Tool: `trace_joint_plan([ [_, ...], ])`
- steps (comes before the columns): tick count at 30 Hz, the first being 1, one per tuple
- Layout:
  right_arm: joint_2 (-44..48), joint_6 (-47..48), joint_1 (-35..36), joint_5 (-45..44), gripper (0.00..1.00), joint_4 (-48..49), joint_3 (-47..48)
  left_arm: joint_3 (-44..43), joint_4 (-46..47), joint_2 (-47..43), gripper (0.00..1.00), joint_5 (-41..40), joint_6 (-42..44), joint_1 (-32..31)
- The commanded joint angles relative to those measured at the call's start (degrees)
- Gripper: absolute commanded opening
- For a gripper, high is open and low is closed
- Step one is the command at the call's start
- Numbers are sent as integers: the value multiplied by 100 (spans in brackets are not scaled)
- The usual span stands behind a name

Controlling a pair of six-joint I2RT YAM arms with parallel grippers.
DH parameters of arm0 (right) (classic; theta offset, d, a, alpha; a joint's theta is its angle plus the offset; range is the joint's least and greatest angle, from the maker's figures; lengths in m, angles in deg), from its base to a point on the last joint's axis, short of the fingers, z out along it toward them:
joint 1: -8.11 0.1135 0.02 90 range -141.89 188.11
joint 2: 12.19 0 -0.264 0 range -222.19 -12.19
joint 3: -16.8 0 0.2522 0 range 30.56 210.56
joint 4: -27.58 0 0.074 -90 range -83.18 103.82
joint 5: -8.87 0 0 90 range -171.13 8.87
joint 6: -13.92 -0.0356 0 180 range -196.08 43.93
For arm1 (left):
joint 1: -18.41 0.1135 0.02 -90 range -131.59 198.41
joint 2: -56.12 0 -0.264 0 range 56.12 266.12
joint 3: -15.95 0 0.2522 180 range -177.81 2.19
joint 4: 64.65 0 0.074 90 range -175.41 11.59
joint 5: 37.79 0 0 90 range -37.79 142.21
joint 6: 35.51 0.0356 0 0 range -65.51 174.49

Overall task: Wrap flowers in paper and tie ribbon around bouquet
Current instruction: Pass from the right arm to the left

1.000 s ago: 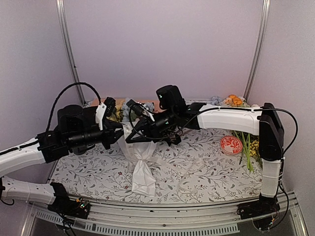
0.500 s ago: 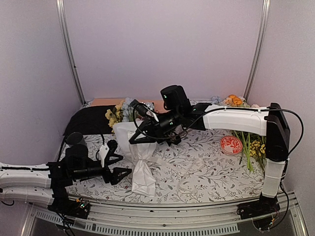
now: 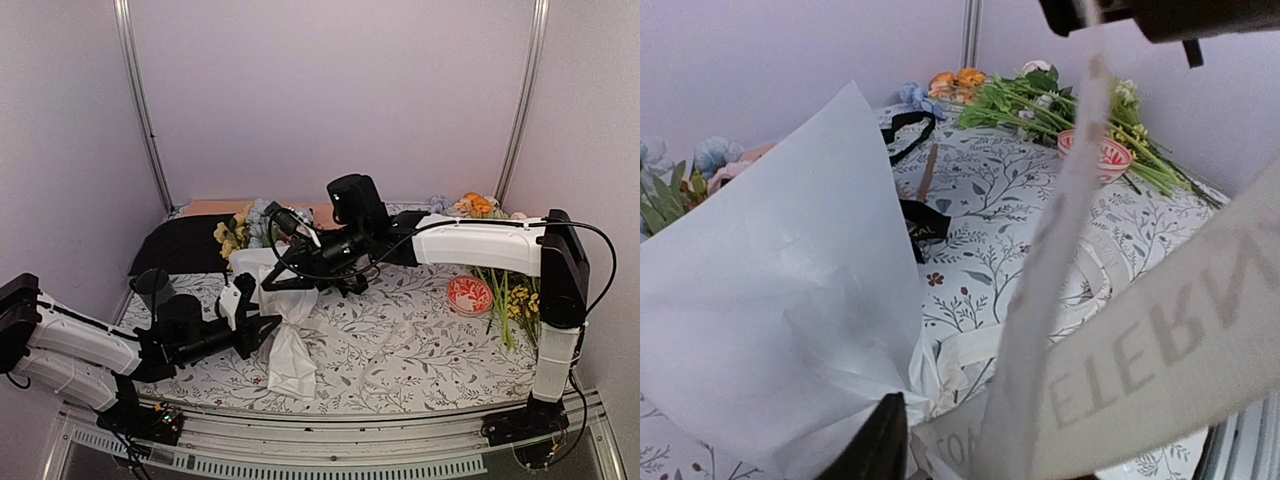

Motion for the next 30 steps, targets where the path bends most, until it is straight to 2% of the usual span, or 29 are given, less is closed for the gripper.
trace_joint_plan([
  [1, 179, -105, -42, -113, 0, 162, -169, -255, 646, 222, 15, -168, 46, -130],
  [2, 210, -104, -43, -151, 0, 155, -211, -254, 679, 225, 5, -119, 60, -133],
  [3, 245, -114, -56, -201, 0, 150, -263, -252, 685, 221, 0, -88, 70, -148],
  [4, 314, -137, -71, -317, 2, 113, -324, -236, 652, 205, 0, -84, 55, -150],
  [7, 672, -363, -265, -1515, 23, -623, -511, -221, 464, 119, 0, -172, 6, -169],
  [9, 1133, -756, -484, -3012, 39, -1532, -743, -250, 273, 68, 0, -233, 26, -179],
  [10, 1381, -1033, -564, -4323, 48, -2038, -968, -264, 187, 46, 0, -278, 57, -187],
  [11, 1652, -1383, -588, -5238, 55, -2634, -1146, -274, 121, 35, 0, -311, 84, -188],
  [12, 1896, -1579, -585, -6083, 61, -3155, -1323, -275, 79, 14, 0, -323, 106, -190],
  [14, 2244, -2042, -568, -7007, 66, -4104, -1735, -274, 7, -30, 0, -315, 152, -197],
  [16, 2429, -2568, -433, -7165, 67, -4604, -2224, -262, -64, -74, 0, -312, 164, -208],
  [19, 2496, -3035, 82, -6334, 71, -4388, -2738, -263, -175, -132, 0, -285, 189, -223],
  [23, 2071, -3443, 734, -5489, 87, -3849, -2862, -287, -232, -144, 0, -268, 192, -233],
  [27, 1418, -3632, 1138, -5475, 88, -3824, -2780, -341, -225, -79, 0, -226, 165, -241],
  [30, 1104, -3641, 1176, -5340, 82, -3595, -2927, -376, -187, -3, 0, -149, 163, -250],
])
